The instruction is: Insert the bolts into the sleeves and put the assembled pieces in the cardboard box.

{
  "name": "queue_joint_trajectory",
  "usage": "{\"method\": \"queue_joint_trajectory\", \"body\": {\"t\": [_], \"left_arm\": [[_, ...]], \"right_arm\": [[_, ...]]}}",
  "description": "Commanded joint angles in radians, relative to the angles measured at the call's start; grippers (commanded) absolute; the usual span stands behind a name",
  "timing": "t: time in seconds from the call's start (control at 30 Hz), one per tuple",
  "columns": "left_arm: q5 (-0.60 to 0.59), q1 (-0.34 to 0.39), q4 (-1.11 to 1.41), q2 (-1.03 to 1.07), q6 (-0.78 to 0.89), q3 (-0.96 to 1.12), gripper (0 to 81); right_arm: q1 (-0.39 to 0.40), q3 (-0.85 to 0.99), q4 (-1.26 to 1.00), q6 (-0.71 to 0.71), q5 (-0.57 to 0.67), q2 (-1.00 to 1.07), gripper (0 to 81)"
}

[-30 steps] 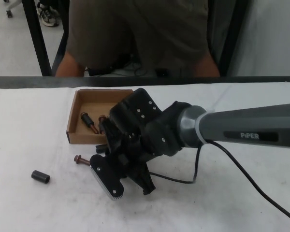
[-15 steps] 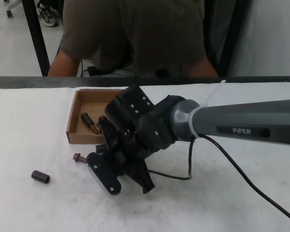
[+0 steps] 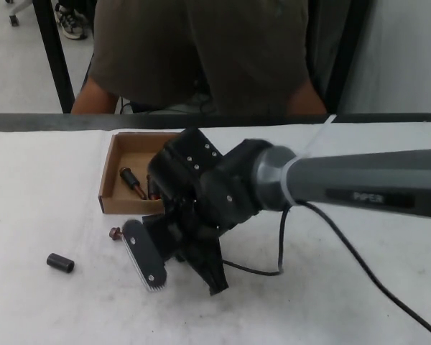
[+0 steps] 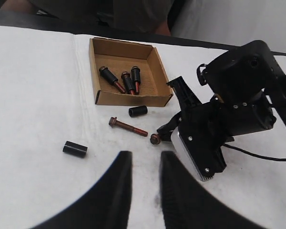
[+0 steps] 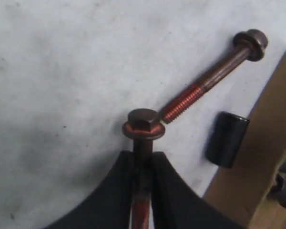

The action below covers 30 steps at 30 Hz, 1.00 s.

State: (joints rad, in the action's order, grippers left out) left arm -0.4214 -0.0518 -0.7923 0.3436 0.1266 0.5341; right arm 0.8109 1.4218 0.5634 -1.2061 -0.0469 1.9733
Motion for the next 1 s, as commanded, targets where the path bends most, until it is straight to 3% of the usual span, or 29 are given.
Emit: {"method": "queue_joint_trajectory", "body": {"t": [0.0,0.27,0.43,0.5,0.8,0.97], "left_arm": [[0.009,0.004,0.012,-0.006,0.007,-0.001,20.3],[0.018,0.004,0.012,-0.006,0.112,-0.001,20.3],[0.148,0.004,0.012,0.003,0.283,-0.001,20.3],[0.193,0.004,0.012,0.024,0.289,-0.004,20.3],[0.188,0.004,0.027,0.237,0.345,-0.031,20.3],[0.162,0.004,0.179,0.400,0.405,-0.031,20.3]], "right_arm": [[0.007,0.008,0.004,0.044,0.024,-0.055,0.3],[0.009,0.008,0.175,0.408,0.086,-0.305,0.3],[0.009,0.008,0.303,0.538,0.093,-0.406,0.3],[0.009,0.004,0.362,0.569,0.093,-0.436,0.3],[0.009,-0.066,0.492,0.656,0.090,-0.527,0.3],[0.009,-0.118,0.510,0.677,0.090,-0.565,0.3]]}}
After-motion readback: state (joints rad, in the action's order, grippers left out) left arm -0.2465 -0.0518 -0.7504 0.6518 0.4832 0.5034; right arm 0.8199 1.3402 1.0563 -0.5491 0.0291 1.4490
